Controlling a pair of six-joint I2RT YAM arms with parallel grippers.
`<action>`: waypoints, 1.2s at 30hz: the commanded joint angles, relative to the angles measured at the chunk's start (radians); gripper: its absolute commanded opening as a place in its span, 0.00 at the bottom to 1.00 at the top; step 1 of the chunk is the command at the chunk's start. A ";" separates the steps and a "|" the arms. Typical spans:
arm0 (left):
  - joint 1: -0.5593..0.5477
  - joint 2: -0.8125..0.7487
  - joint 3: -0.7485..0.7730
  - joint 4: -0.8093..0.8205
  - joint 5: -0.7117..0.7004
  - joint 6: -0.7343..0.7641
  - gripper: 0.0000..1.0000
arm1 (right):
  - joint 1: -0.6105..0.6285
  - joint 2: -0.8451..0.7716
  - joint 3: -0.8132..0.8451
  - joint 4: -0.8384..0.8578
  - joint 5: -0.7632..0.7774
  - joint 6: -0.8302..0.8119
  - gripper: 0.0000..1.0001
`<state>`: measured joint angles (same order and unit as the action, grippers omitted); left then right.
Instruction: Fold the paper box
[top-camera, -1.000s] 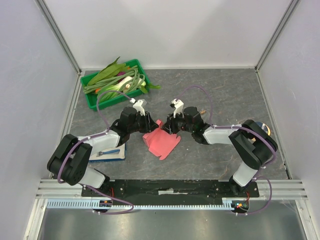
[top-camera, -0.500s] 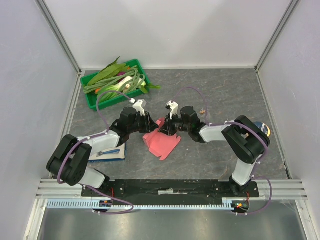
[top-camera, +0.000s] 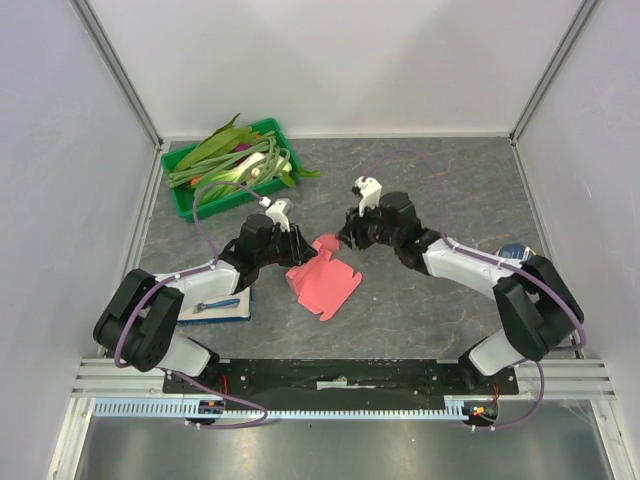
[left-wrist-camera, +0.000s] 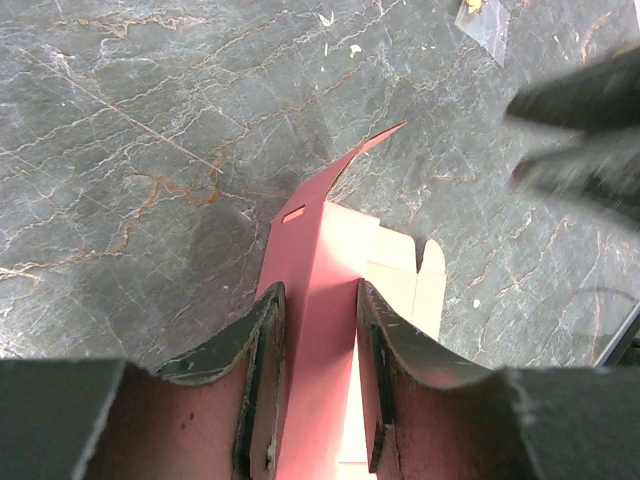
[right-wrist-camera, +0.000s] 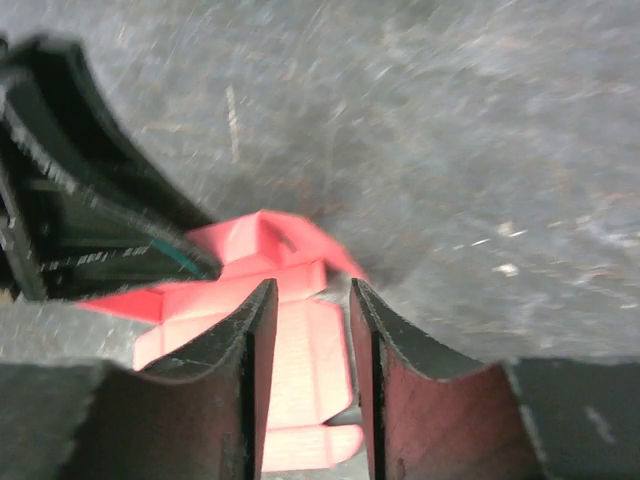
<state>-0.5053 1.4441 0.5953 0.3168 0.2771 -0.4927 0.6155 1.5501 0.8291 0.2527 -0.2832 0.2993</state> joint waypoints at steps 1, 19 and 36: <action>0.002 -0.022 0.017 -0.024 0.031 -0.001 0.38 | -0.085 0.002 0.117 -0.170 0.060 -0.067 0.45; 0.001 -0.019 0.034 -0.041 0.040 0.000 0.38 | -0.095 0.364 0.452 -0.477 -0.410 -0.416 0.36; 0.002 -0.007 0.031 -0.028 0.053 -0.010 0.36 | -0.030 0.285 0.295 -0.328 -0.403 -0.411 0.36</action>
<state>-0.5053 1.4391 0.6033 0.2836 0.2981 -0.4927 0.5541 1.9030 1.1500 -0.1719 -0.6830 -0.0990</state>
